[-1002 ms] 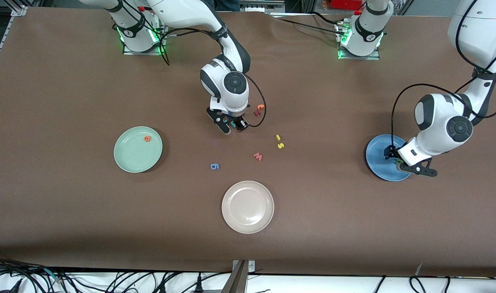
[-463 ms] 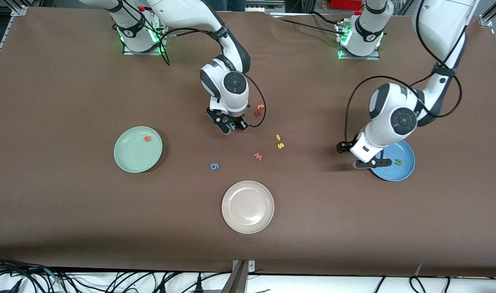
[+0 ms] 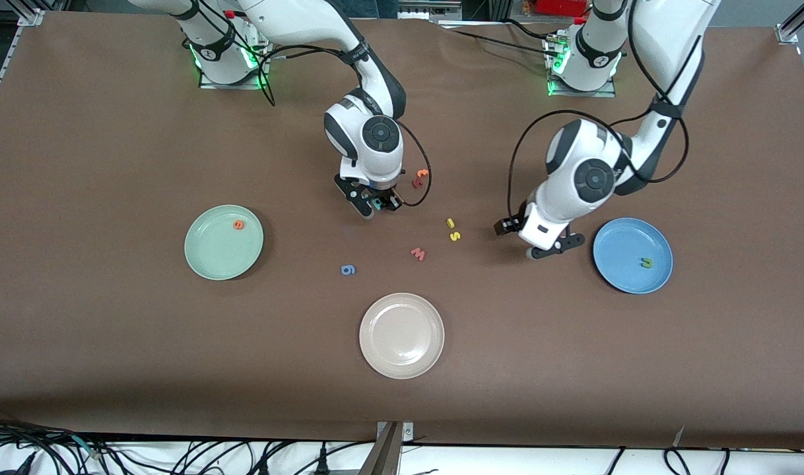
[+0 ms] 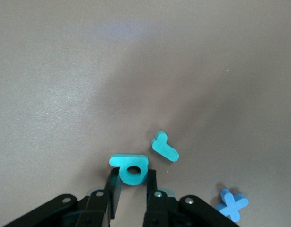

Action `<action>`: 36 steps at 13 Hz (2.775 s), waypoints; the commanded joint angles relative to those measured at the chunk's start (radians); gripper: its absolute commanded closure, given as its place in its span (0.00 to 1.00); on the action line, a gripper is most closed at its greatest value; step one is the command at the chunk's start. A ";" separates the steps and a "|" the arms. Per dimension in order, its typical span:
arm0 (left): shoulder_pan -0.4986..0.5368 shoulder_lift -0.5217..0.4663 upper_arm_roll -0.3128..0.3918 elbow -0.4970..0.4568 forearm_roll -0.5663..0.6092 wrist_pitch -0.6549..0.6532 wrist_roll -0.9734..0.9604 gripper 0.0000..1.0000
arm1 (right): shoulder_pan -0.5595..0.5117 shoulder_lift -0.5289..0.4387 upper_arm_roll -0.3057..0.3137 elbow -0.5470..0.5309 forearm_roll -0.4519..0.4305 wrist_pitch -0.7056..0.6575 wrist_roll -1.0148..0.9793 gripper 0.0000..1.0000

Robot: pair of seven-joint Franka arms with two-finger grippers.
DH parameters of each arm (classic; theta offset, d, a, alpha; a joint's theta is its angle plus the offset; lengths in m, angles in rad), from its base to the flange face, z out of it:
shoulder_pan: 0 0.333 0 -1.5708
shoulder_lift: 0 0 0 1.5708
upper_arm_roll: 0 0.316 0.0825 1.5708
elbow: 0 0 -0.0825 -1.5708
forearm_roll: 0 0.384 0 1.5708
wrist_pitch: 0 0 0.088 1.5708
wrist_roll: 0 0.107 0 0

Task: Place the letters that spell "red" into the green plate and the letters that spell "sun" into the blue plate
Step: 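Lift the cyan letter with the right gripper while the left gripper returns to letters, then drop the cyan letter on the green plate while the left gripper grasps yellow letter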

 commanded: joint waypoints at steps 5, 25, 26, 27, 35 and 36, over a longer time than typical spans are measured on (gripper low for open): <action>-0.162 0.109 0.018 0.152 -0.018 -0.005 -0.303 0.22 | 0.006 -0.002 -0.012 0.007 0.011 -0.029 -0.008 0.90; -0.277 0.259 0.047 0.200 0.086 0.052 -0.434 0.43 | -0.359 -0.188 -0.311 -0.135 0.030 -0.346 -1.368 0.90; -0.278 0.259 0.047 0.200 0.086 0.055 -0.434 0.47 | -0.388 -0.176 -0.311 -0.163 0.030 -0.294 -1.416 0.90; -0.280 0.259 0.050 0.200 0.086 0.055 -0.434 0.51 | -0.411 -0.168 -0.308 -0.189 0.031 -0.251 -1.444 0.90; -0.281 0.255 0.059 0.200 0.103 0.055 -0.431 0.69 | -0.413 -0.151 -0.300 -0.193 0.080 -0.253 -1.450 0.02; -0.281 0.255 0.059 0.200 0.121 0.055 -0.434 0.70 | -0.410 -0.156 -0.297 -0.183 0.080 -0.282 -1.446 0.02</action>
